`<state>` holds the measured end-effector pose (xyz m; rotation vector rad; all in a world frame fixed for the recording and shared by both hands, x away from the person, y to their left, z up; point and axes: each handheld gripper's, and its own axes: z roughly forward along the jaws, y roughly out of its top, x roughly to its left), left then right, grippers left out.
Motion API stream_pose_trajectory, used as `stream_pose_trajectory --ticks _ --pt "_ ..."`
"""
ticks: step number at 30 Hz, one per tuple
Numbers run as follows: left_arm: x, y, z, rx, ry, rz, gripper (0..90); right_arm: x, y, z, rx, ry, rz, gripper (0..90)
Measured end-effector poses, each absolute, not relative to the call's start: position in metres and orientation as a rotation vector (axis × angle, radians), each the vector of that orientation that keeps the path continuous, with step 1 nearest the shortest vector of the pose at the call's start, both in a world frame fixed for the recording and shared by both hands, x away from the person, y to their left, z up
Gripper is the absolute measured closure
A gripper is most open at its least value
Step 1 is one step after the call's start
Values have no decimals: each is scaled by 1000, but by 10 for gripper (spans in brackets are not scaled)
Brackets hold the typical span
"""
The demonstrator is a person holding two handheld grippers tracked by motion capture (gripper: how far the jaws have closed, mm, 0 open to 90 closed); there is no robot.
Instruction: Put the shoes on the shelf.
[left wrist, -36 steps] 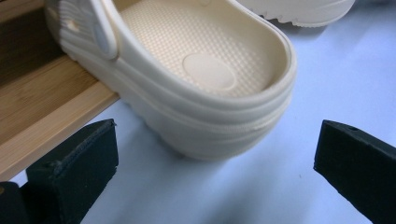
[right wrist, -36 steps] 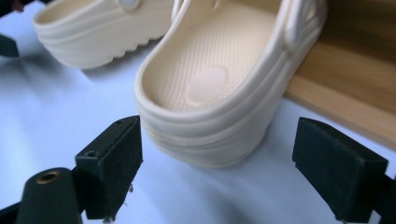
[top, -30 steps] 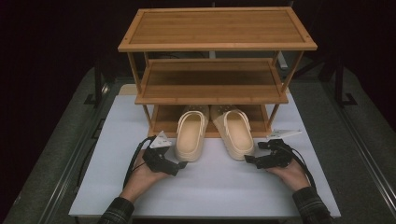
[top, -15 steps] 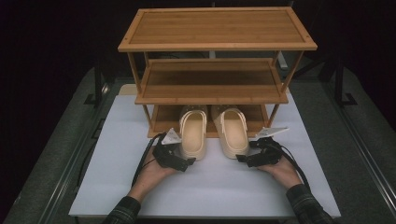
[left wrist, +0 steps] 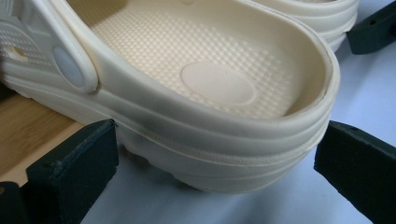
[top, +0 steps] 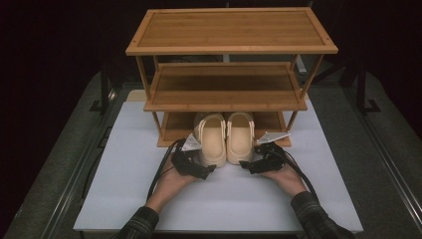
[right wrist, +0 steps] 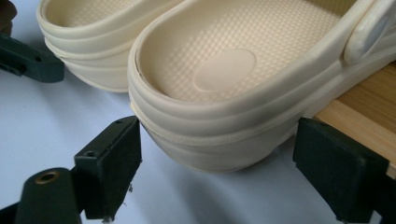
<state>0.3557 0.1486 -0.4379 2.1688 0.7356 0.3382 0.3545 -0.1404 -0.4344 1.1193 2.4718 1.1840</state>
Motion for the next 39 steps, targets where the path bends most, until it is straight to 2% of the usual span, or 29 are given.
stream_pose_trajectory --ticks 20,39 --pt "395 146 -433 2162 801 286 0 387 -130 -428 1207 2431 1142 126" --pt "431 136 -432 2190 789 345 0 418 -125 -435 1257 2348 1084 136"
